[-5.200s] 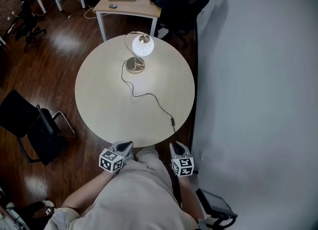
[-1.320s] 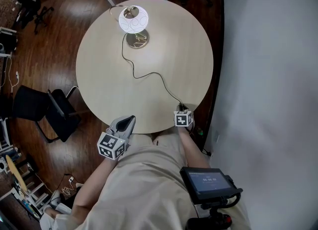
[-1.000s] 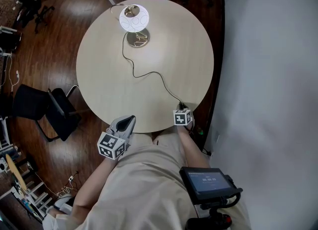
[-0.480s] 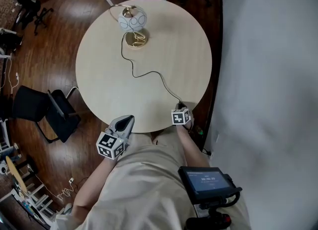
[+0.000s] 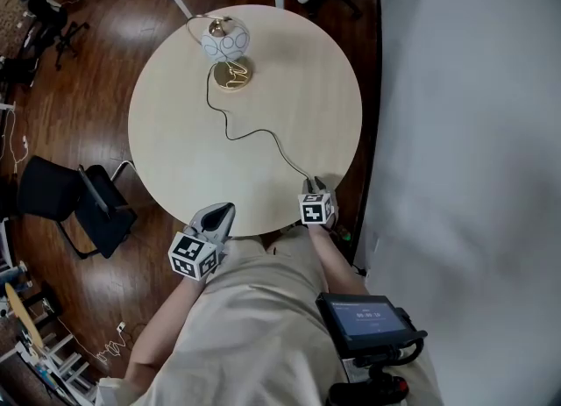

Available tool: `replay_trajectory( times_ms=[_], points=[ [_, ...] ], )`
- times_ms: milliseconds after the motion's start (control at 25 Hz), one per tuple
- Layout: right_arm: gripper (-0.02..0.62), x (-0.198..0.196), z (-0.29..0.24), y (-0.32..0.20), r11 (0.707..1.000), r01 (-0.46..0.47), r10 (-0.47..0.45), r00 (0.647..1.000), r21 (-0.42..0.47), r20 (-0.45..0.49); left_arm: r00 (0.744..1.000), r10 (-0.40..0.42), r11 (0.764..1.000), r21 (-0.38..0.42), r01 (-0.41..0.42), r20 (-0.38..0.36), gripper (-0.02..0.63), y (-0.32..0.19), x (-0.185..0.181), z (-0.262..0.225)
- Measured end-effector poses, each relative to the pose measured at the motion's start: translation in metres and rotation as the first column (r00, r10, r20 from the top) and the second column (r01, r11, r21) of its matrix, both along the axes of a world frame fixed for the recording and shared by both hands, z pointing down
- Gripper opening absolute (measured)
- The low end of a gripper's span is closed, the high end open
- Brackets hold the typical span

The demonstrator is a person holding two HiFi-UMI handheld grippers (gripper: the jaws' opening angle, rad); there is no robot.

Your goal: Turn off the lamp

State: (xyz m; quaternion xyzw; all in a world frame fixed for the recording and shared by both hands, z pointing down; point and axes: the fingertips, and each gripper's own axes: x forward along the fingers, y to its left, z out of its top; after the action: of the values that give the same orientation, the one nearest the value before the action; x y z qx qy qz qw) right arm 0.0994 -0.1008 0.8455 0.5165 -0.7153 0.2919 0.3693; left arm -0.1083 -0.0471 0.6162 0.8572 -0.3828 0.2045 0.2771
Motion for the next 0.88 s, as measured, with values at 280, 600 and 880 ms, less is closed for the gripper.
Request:
replay_trajectory(
  times_ms=[280,600,880],
  points=[
    [0.095,0.008,-0.052,-0.027,0.994,-0.003,-0.001,0.999,0.113,0.039,0.999,-0.027,0.999,0.02,0.028,-0.045,0.003,-0.002,0.007,-0.002],
    [0.117,0.014,-0.165,-0.051,0.953,-0.044,-0.026,0.974,0.3,0.225,0.997,-0.04,0.999,0.007,0.041,-0.072,0.003,0.005,0.03,-0.002],
    [0.124,-0.02,-0.256,-0.036,0.874,0.016,-0.184,0.936,0.486,0.299,0.994,-0.013,1.0,-0.029,0.01,-0.107,0.003,0.019,0.041,0.016]
  ],
)
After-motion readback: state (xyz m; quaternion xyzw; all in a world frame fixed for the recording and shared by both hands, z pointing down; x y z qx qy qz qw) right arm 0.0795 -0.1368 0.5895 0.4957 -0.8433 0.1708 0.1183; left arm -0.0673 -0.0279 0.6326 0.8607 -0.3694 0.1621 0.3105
